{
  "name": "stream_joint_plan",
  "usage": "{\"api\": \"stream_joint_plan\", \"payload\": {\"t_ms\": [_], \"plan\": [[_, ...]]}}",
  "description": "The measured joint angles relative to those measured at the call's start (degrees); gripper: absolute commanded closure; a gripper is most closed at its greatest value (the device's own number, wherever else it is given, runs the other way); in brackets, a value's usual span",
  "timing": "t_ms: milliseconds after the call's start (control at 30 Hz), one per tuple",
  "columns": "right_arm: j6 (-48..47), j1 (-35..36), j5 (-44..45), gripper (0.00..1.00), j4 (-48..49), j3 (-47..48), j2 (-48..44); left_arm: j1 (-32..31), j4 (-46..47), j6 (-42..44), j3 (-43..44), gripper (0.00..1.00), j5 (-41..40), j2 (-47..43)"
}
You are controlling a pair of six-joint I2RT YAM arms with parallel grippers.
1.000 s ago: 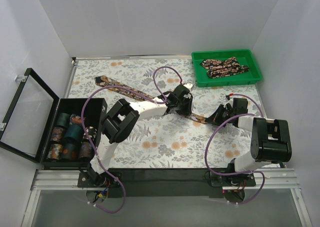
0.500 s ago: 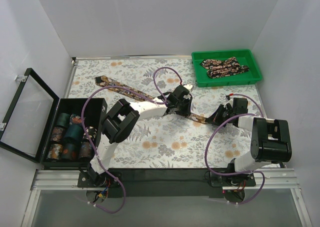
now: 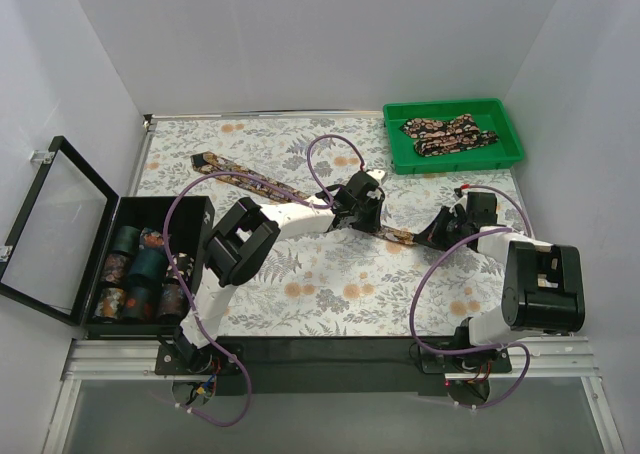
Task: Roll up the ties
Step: Roll the tie
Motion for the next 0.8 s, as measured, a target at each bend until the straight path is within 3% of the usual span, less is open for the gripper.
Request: {"api": "stream_joint_plan", "payload": {"t_ms": [800], "plan": [[2.1,4.6,3.1,0.90,-6.3,4.0,-4.3,0.0,0.5,-1.1,0.0,0.96,0.3,0.7]]}}
